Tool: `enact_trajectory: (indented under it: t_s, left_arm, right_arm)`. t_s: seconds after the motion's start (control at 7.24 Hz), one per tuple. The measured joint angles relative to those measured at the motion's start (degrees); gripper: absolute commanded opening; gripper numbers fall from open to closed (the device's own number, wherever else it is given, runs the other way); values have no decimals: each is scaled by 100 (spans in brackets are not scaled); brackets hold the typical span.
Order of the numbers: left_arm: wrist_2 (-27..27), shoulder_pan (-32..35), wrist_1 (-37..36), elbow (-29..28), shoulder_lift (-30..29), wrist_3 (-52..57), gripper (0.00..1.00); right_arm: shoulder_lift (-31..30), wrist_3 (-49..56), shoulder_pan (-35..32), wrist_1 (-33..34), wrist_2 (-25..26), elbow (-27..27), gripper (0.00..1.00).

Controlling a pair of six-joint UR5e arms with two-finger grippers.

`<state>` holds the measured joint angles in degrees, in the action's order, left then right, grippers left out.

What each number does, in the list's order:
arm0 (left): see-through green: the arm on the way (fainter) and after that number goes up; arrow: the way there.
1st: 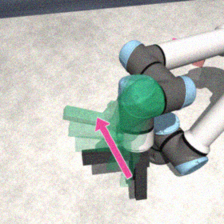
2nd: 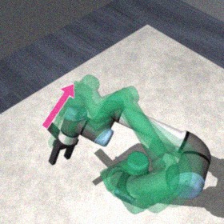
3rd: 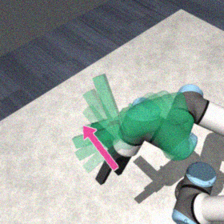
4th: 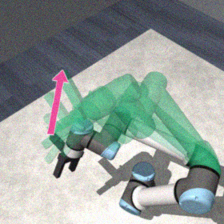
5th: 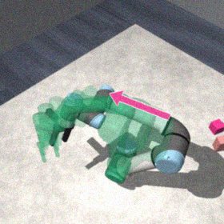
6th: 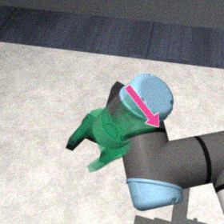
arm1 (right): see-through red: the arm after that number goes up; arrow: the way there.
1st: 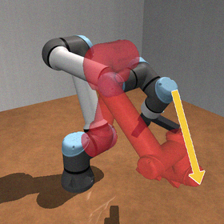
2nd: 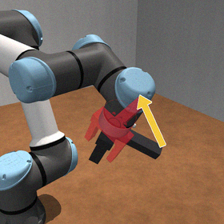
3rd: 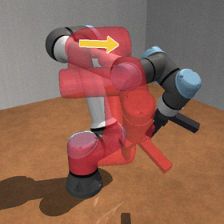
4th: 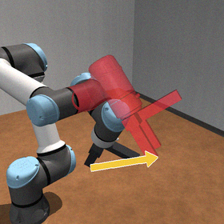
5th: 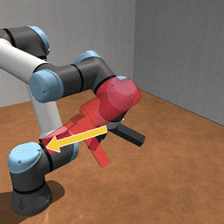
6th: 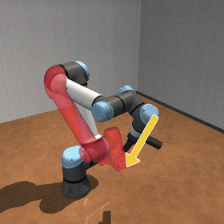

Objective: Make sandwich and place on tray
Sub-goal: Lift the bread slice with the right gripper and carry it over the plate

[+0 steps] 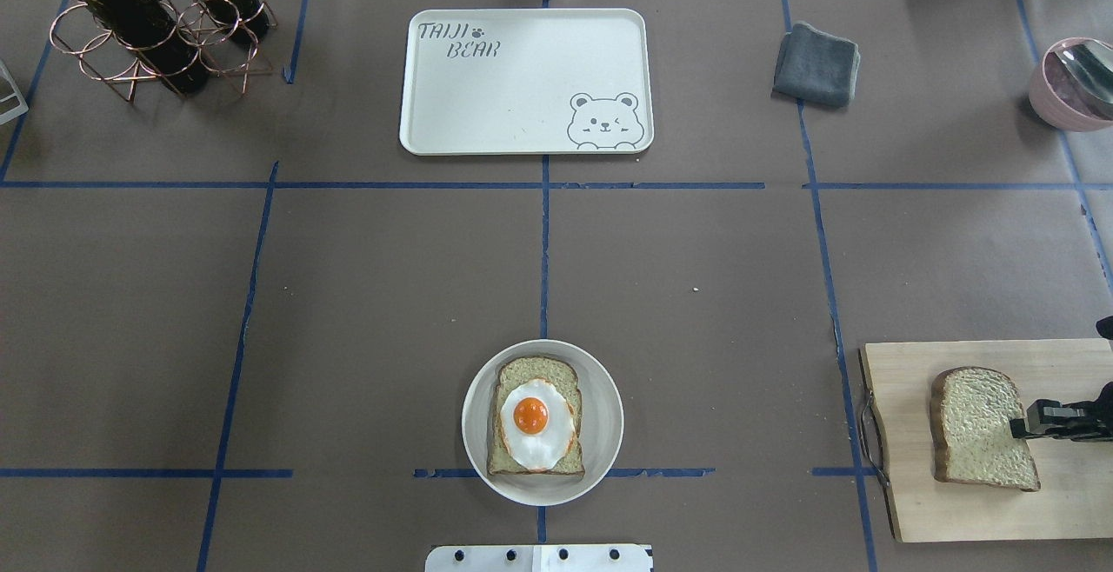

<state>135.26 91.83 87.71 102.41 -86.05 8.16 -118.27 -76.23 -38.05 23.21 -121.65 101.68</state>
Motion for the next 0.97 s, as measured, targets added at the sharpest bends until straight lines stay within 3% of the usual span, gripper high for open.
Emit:
enact_trajectory:
  t_s: [0.69, 0.97]
  left_arm:
    - [0, -1, 0, 11, 0, -5, 100]
    - [0, -1, 0, 11, 0, -2, 100]
  right_arm:
    - [-189, -514, -31, -845, -176, 239, 0]
    - [137, -958, -20, -941, -272, 542, 0]
